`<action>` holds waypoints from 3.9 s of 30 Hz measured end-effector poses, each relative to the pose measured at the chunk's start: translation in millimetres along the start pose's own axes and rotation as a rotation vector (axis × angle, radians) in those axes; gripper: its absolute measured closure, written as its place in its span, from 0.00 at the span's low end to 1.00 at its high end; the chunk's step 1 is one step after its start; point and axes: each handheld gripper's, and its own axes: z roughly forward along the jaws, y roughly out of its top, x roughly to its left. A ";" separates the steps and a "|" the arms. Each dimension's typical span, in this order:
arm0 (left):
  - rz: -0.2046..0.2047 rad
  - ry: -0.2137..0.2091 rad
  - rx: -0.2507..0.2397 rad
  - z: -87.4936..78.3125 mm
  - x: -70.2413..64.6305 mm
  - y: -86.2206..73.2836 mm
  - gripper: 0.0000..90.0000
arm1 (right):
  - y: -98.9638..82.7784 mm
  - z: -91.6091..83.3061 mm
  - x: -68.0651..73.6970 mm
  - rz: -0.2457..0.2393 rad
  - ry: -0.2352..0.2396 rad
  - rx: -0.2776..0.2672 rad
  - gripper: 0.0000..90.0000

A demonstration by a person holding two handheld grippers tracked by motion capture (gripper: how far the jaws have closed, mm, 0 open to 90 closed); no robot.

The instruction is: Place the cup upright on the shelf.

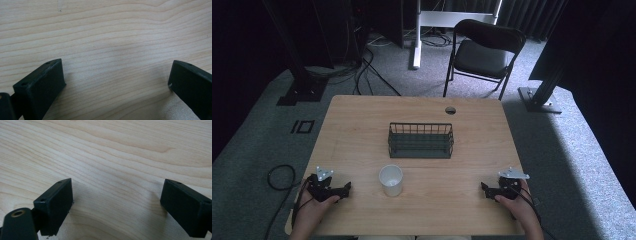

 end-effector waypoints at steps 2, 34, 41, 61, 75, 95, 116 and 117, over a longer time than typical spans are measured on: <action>-0.001 0.000 0.000 0.0 0.0 0.0 0.01 | 0.0 0.0 0.0 0.000 0.000 0.000 0.12; -0.003 0.002 0.000 0.1 0.0 0.0 0.01 | -1.5 -2.8 -13.9 0.091 -0.080 -0.015 0.12; -0.003 0.002 0.000 0.0 0.0 0.0 0.01 | -0.2 -2.9 -8.9 0.062 -0.066 -0.046 0.12; -0.002 0.002 0.000 0.0 -0.1 0.0 0.01 | 12.0 -5.5 5.6 0.003 -0.021 -0.046 0.12; -0.002 0.002 0.000 0.0 -0.1 0.0 0.01 | 27.2 -6.6 23.9 -0.050 0.036 -0.084 0.12; -0.002 0.002 0.000 0.0 0.0 0.0 0.01 | 48.7 -9.0 60.2 -0.111 0.162 -0.144 0.15; -0.002 0.002 0.000 0.1 0.0 0.0 0.01 | 62.3 2.0 98.7 -0.199 0.263 -0.139 0.14; -0.002 0.002 0.000 0.0 0.0 0.0 0.01 | 62.6 2.4 100.0 -0.206 0.262 -0.138 0.14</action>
